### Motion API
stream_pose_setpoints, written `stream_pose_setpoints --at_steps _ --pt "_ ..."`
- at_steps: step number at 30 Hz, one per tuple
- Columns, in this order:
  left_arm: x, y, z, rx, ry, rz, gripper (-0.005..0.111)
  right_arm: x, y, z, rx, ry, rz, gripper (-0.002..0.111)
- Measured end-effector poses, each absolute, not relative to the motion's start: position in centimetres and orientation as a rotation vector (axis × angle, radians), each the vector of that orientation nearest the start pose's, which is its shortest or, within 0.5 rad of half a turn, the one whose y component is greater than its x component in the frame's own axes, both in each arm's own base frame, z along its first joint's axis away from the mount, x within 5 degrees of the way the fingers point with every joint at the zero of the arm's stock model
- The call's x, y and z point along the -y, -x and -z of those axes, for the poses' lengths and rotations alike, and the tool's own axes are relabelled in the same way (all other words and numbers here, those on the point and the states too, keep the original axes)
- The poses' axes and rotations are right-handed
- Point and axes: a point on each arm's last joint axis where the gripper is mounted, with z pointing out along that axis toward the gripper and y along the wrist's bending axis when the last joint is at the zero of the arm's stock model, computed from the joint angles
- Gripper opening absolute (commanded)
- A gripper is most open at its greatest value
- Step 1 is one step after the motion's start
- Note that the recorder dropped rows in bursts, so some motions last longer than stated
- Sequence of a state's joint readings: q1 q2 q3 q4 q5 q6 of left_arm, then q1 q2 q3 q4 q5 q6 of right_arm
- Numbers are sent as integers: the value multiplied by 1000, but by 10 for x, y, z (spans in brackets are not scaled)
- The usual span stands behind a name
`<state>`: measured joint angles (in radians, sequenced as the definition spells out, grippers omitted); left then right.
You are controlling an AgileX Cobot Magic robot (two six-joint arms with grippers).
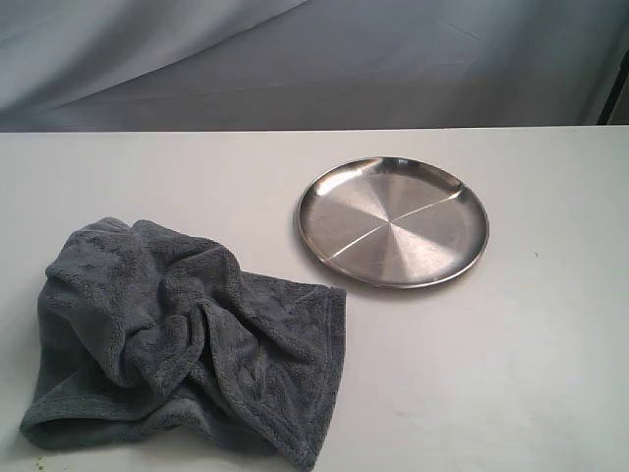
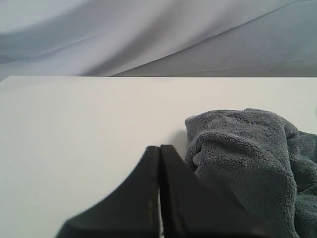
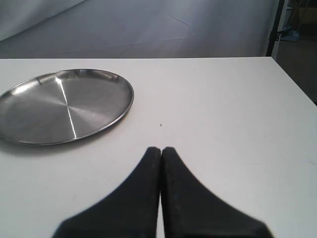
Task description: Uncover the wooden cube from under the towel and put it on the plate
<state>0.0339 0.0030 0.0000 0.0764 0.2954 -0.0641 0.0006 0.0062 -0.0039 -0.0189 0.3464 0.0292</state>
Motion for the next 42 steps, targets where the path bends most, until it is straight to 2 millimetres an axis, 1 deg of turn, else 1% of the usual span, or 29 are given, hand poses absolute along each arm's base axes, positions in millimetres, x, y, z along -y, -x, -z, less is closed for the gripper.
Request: stream_pose_setpoints --at_steps 39,42 --pt "-4 -55 -186 -1781 38 -51 1 1 -54 -183 -1832 -14 -3 0" --pt "-5 -55 -187 -1776 1 -104 1 1 -54 -183 -1832 -14 -3 0"
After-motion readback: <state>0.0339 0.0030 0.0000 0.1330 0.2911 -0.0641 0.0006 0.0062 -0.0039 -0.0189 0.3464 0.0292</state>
